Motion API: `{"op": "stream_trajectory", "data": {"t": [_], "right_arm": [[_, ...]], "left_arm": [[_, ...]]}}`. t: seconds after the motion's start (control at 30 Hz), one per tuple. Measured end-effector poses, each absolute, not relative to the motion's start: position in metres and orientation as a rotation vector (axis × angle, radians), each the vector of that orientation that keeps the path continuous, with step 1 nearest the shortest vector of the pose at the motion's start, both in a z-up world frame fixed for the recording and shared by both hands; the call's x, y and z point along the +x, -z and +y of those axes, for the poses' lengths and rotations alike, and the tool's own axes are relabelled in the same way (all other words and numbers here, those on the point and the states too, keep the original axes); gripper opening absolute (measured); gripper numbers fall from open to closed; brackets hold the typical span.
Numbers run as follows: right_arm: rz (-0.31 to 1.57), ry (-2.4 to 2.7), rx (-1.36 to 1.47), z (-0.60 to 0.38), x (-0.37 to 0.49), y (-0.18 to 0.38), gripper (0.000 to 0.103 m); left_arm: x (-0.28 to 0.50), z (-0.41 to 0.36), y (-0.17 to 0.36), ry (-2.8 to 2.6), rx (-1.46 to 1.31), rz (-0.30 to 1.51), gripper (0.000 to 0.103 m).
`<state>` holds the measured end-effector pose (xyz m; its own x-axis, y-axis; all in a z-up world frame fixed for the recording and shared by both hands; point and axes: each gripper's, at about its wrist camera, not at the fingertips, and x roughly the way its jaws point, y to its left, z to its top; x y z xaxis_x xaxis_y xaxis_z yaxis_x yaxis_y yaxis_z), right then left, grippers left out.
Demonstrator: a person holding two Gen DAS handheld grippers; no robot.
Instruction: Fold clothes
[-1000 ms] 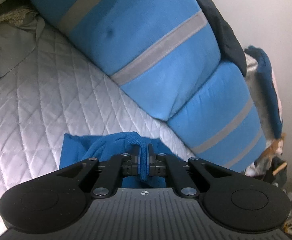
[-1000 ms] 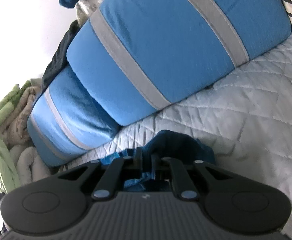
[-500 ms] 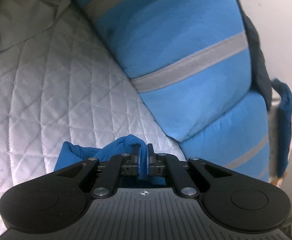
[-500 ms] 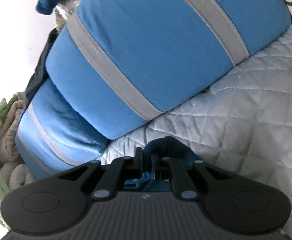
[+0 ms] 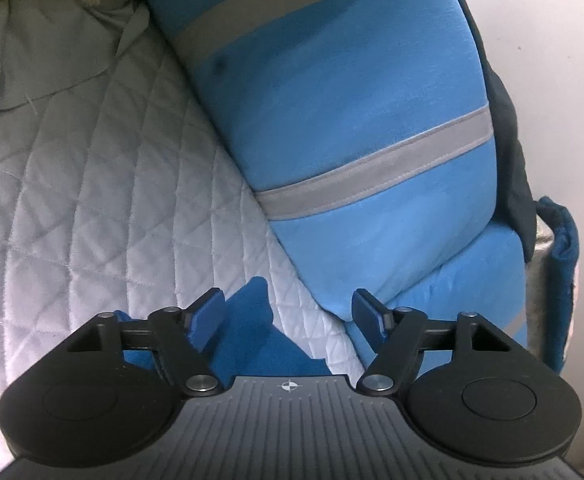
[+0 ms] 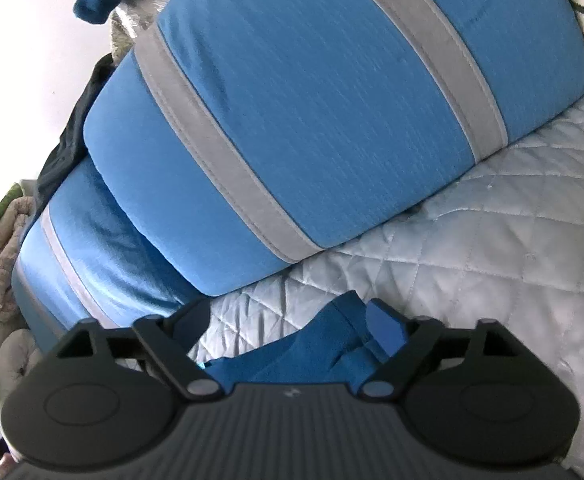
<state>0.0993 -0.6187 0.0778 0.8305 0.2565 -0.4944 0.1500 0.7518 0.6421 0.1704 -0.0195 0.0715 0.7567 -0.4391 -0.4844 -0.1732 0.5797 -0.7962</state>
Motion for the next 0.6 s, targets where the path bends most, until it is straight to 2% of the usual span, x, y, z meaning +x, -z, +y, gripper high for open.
{"op": "stream_trajectory", "data": {"t": [0.2, 0.37, 0.6], "right_arm": [[0.646, -0.058, 0.605, -0.612, 0.084, -0.089, 0.103], [0.702, -0.034, 0.508, -0.609, 0.064, -0.095, 0.103], [0.741, -0.026, 0.45, -0.615, 0.025, -0.103, 0.103]], "left_arm": [[0.149, -0.036, -0.094, 0.095, -0.614, 0.758, 0.07], [0.121, -0.05, -0.108, 0.101, -0.331, 0.758, 0.07], [0.086, -0.045, -0.108, 0.155, -0.253, 0.81, 0.071]]}}
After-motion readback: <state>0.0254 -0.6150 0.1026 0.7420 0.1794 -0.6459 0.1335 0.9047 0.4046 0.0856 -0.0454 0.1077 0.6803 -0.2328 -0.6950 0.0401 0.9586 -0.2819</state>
